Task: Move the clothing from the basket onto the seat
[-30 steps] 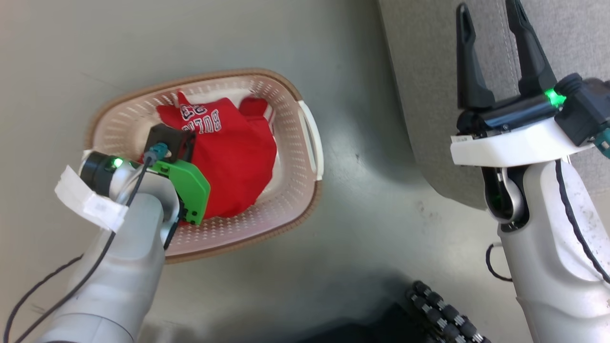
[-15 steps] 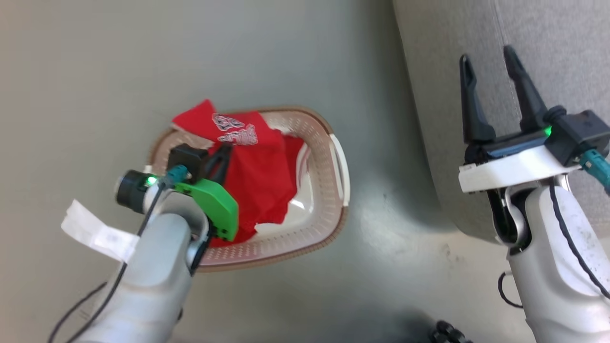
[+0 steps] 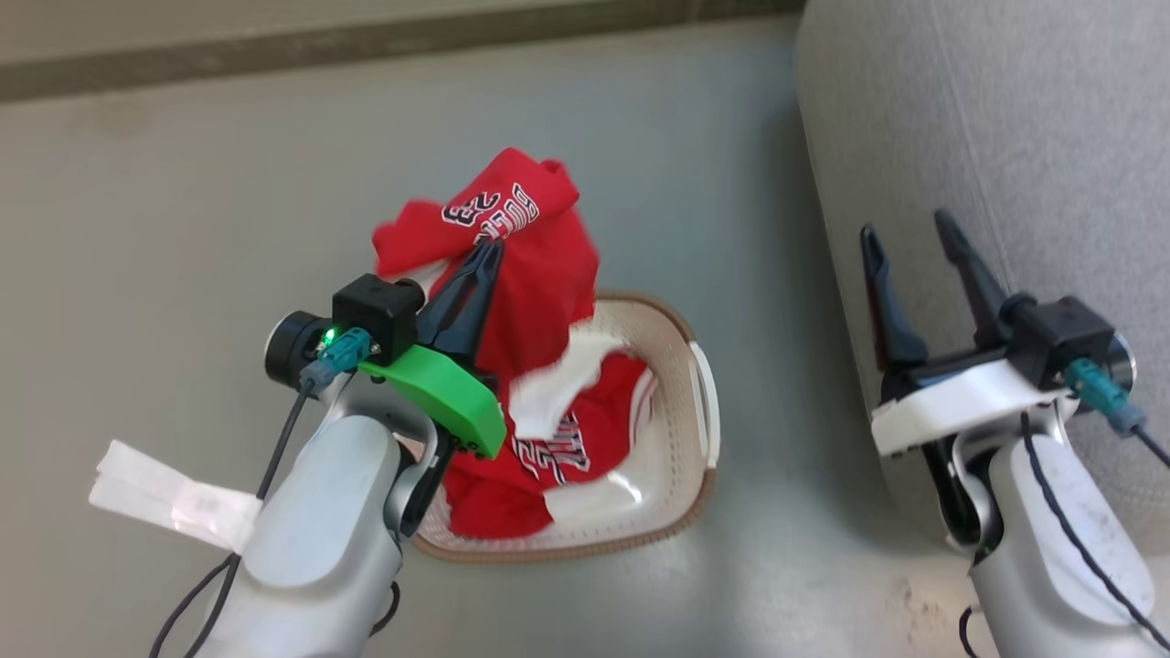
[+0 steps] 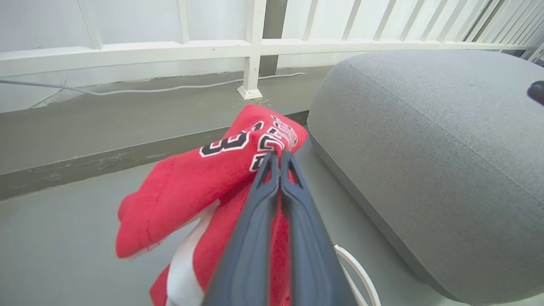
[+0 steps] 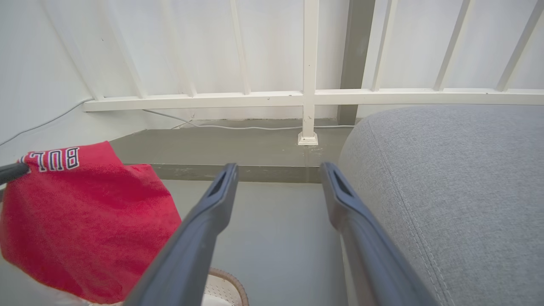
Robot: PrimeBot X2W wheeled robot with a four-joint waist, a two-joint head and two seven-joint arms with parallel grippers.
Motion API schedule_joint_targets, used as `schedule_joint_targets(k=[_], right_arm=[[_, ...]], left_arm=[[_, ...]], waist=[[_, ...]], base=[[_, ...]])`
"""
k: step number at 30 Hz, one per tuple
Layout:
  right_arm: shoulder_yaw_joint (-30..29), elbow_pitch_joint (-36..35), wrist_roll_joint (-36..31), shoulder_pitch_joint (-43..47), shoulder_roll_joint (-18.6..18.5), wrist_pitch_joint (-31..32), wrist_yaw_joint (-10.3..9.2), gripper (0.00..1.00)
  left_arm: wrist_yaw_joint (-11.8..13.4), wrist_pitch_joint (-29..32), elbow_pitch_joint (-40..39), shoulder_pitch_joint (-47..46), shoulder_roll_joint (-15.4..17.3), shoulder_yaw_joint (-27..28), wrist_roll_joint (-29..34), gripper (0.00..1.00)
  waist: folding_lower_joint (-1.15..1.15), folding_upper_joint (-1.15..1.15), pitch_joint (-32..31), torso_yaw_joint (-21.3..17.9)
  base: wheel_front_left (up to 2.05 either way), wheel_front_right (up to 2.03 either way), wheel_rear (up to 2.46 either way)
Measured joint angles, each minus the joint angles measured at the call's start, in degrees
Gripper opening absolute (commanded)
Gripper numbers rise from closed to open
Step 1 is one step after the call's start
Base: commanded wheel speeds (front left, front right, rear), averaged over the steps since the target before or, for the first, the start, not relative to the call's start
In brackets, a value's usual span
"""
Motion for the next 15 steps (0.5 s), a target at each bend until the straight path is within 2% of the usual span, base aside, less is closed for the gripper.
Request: schedule_joint_targets(k=[9, 15], right_arm=[[1.2, 2.3, 0.0, 3.8, 0.4, 0.0, 0.48, 1.0], [2.2, 3.1, 0.0, 6.4, 0.5, 0.0, 0.99, 1.0]], left_arm=[[0.0, -0.1, -9.3, 2.9, 0.0, -0.4, 0.5, 0.0], [0.0, -0.2, -14.5, 4.8, 0.4, -2.9, 0.4, 0.0]], waist=[[0.0, 0.0, -7.2, 1.9], [0.0, 0.0, -11.8, 2.6]], base=[[0.0, 0.0, 0.0], [0.0, 0.0, 0.0]])
